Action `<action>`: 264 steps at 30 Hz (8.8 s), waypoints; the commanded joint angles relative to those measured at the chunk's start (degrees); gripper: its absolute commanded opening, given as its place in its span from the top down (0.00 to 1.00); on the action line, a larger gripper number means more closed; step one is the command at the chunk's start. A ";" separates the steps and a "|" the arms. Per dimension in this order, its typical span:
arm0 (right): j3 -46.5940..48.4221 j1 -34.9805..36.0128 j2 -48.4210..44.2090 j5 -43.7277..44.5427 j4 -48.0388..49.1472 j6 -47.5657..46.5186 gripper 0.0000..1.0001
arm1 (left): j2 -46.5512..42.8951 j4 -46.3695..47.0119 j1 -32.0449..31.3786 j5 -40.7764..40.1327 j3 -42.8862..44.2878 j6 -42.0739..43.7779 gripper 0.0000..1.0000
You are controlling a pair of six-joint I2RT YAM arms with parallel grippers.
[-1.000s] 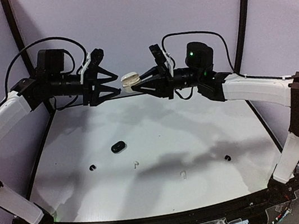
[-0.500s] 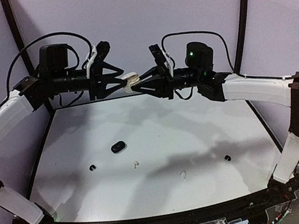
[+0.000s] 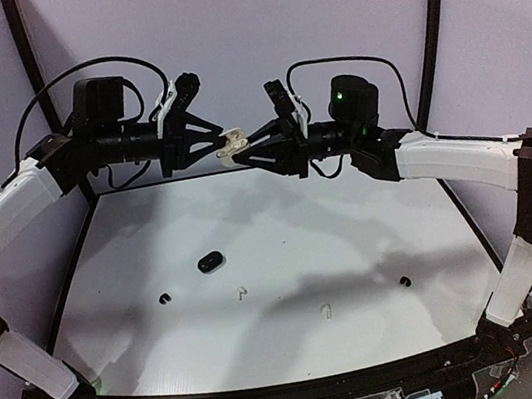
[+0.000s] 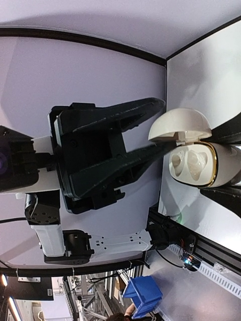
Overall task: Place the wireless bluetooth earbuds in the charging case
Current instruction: Pass from the right arm to the left, then pick up the right earbud from the center of the board, then insert the right earbud into the right side groove of the charging case, then pick up the left earbud from the center of the board.
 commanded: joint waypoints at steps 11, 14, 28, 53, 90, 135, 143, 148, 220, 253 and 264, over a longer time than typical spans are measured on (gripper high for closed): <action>3.14 0.62 -0.37 -2.20 -0.60 -1.35 1.00 | 0.49 -3.97 -0.11 3.99 2.25 -0.32 0.93; 3.21 0.67 -0.51 -2.17 -0.83 -2.82 1.00 | 0.72 -4.80 -0.10 4.33 2.32 -0.46 0.90; 3.08 -0.13 0.41 1.97 -1.28 -0.33 0.68 | -0.07 -1.11 -0.07 2.06 0.47 -4.68 0.99; -3.50 1.56 -6.11 52.47 -64.46 35.38 0.52 | -13.76 26.84 -0.20 -38.89 -33.44 -3.81 0.99; 0.94 15.82 18.67 51.03 -80.80 35.87 0.70 | -20.55 28.97 -3.20 -33.00 -46.21 -7.97 0.99; 5.76 21.31 -7.67 60.37 -10.03 -11.62 1.00 | -6.02 -11.11 -5.79 -26.36 -2.34 -7.77 0.99; 8.05 21.32 -6.00 63.05 -18.30 -16.82 1.00 | -5.05 -13.70 -5.99 -25.90 2.12 -7.30 0.99; 8.61 21.26 -5.02 64.52 -19.04 -18.16 1.00 | -5.10 -13.85 -6.08 -25.37 2.24 -7.67 0.99; 13.36 21.07 -4.23 61.86 -27.61 -15.79 0.48 | -4.15 -15.87 -6.21 -20.61 4.71 -15.88 0.99; 4.79 18.67 -10.52 57.36 -29.51 8.81 0.83 | -7.16 -9.18 -6.18 -31.95 -5.78 -14.60 0.99; 19.57 18.57 10.04 61.57 -55.89 29.39 0.69 | -15.81 6.20 -2.52 -54.01 -29.75 -21.49 0.99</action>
